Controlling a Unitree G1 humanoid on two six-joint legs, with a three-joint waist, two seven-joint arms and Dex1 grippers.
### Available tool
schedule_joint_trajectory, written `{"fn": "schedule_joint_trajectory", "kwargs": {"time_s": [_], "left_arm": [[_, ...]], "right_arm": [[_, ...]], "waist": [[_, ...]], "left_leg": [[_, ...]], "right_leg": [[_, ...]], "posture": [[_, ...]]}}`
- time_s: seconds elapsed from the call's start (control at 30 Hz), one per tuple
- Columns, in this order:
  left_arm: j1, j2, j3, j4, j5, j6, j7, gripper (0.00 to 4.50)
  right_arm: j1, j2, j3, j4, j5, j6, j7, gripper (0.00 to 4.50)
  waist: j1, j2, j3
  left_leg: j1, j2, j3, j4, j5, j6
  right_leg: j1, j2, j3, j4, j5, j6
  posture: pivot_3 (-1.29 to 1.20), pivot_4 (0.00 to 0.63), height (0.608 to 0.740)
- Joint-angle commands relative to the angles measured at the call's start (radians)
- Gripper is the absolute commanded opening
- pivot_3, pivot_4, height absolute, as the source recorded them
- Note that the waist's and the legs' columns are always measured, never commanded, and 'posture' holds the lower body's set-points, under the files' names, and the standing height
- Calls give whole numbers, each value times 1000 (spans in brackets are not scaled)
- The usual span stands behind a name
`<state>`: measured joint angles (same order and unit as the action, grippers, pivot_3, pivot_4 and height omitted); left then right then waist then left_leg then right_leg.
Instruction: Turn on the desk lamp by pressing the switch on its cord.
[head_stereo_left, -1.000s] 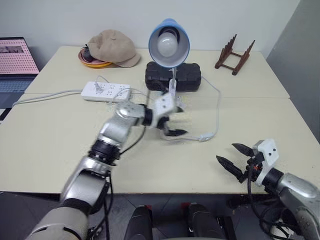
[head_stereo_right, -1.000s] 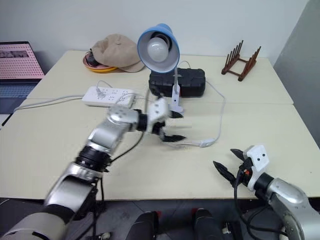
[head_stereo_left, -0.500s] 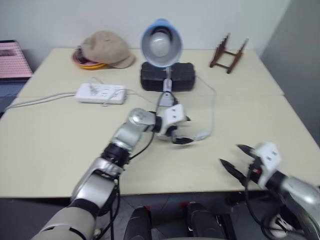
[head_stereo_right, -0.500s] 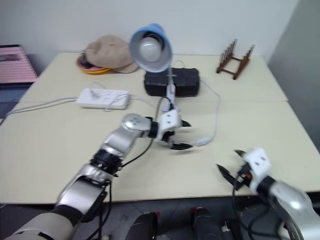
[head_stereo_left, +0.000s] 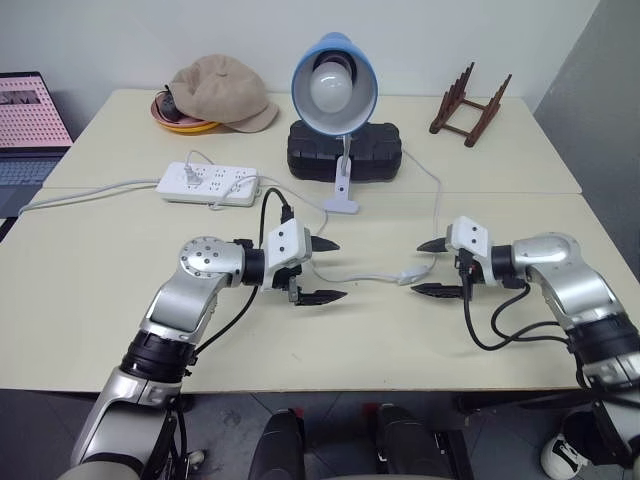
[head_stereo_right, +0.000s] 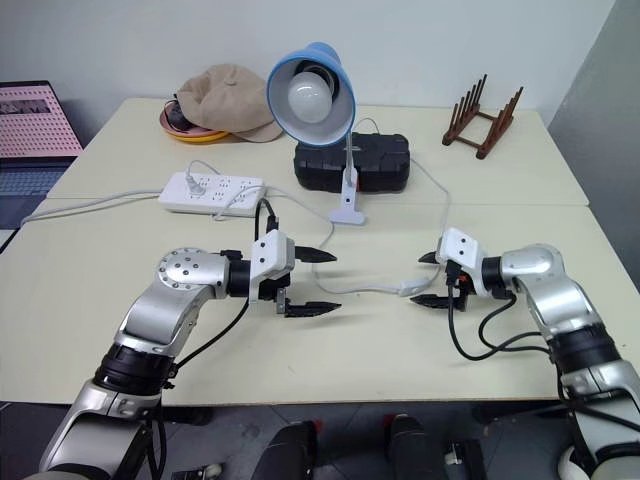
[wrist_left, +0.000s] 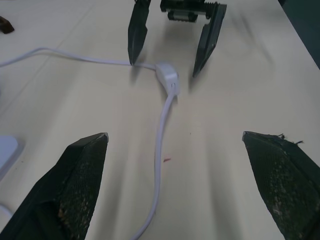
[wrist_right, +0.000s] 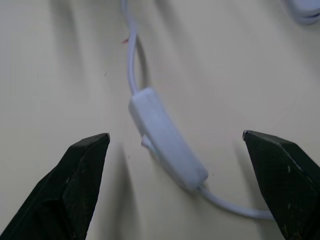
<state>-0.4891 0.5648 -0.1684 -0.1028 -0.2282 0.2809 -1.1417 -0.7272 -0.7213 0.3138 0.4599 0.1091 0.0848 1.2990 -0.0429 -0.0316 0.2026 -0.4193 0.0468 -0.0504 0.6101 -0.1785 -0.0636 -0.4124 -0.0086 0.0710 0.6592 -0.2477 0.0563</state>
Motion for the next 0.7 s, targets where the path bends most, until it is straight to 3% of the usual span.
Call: {"fn": "schedule_joint_trajectory", "kwargs": {"time_s": [0.03, 0.3, 0.4, 0.7], "left_arm": [[29, 16, 24, -92, -33, 32, 26, 4500], [32, 27, 25, -112, -51, 60, 44, 4500], [31, 33, 22, -112, -55, 60, 45, 4500], [23, 37, 22, -113, -64, 72, 48, 4500]], "right_arm": [[-72, 21, 21, 133, -51, -113, 84, 4468], [-130, 71, 13, 277, -101, -220, 120, 4468], [-136, 81, 6, 299, -101, -235, 126, 3927], [-139, 93, -13, 309, -99, -252, 128, 1614]], "waist": [[0, 0, 0], [-6, 0, 0], [-8, 0, 0], [-10, 0, 0]], "left_leg": [[1, 0, 0, 0, 0, 0], [3, 0, -1, 1, 0, 0], [3, 0, -1, 1, 0, 0], [3, 0, -1, 1, 0, 0]], "right_leg": [[0, 0, 0, 0, 0, 0], [2, 0, 0, 4, 0, 0], [2, 0, 0, 4, 0, 0], [2, 1, 0, 4, 1, 0]], "posture": [[0, 150, 740], [0, 150, 740], [0, 150, 740], [0, 150, 740]]}}
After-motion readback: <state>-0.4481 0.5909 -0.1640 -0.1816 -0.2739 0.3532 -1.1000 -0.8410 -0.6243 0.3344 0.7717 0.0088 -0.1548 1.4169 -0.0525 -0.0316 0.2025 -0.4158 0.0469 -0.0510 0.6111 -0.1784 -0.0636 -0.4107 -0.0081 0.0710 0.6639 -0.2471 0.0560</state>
